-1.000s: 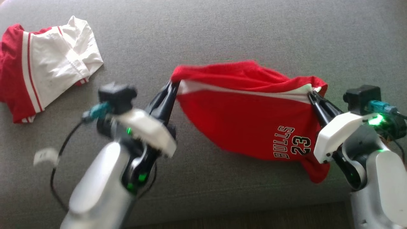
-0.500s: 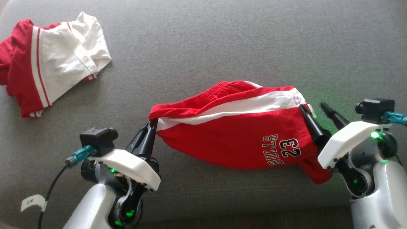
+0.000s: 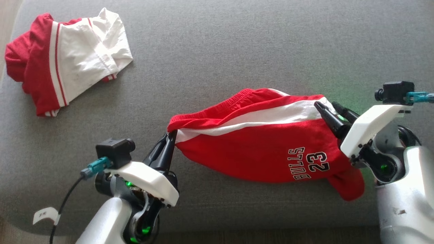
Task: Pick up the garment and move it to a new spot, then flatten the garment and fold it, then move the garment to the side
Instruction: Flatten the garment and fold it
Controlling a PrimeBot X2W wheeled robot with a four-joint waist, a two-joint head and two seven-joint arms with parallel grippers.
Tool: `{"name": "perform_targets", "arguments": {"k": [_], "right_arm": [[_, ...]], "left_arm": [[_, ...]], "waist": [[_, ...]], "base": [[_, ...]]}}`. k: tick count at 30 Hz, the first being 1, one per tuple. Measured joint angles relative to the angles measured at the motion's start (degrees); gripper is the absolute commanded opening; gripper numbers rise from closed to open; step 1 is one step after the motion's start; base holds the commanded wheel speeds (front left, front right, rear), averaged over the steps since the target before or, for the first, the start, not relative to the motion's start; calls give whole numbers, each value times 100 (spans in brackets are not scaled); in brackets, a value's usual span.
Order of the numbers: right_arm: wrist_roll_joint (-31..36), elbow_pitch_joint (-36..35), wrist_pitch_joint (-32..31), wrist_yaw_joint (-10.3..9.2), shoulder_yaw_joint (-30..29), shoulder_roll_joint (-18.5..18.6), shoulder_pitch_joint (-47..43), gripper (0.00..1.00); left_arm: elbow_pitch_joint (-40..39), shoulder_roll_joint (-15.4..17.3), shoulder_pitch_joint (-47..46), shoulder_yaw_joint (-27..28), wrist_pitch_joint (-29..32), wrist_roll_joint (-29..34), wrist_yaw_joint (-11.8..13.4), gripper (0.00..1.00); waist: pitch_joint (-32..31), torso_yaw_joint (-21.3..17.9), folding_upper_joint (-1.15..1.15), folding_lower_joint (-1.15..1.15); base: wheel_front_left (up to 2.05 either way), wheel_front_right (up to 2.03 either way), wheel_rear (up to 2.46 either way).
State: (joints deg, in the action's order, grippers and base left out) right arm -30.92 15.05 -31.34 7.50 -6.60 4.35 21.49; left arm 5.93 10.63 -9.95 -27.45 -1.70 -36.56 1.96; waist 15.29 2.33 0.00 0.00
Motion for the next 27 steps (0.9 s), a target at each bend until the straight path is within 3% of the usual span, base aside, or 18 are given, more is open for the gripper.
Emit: {"name": "perform_targets", "arguments": {"k": [3,5,6,7,18,24,27], "right_arm": [[60,162,-51,0,-5,53,22,76],[60,219,-96,0,10,76,22,42],[47,219,-94,0,27,76,23,4],[18,219,-93,0,51,77,24,0],[-179,2,382,0,286,243,105,0],[-391,-390,1282,0,320,467,460,0],[-573,-405,1579,0,401,619,753,0]], "left_arm": [[36,-19,-12,-27,-16,0,-1,0],[63,-31,-22,-49,-49,0,-1,0],[76,-35,-27,-62,-49,0,-1,0],[90,-42,-37,-74,-51,0,-1,0],[123,-46,-127,-1,-348,-1,-54,0],[-243,-36,-701,428,-883,-35,-191,0],[-348,-3,-1317,571,-716,-223,-359,0]], "waist": [[8,49,0,0],[17,75,0,0],[23,84,0,0],[28,89,0,0],[-116,15,0,0],[-342,-66,0,0],[-450,-138,0,0]], "base": [[0,0,0],[0,0,0],[0,0,0],[0,0,0],[0,0,0],[0,0,0],[0,0,0]]}}
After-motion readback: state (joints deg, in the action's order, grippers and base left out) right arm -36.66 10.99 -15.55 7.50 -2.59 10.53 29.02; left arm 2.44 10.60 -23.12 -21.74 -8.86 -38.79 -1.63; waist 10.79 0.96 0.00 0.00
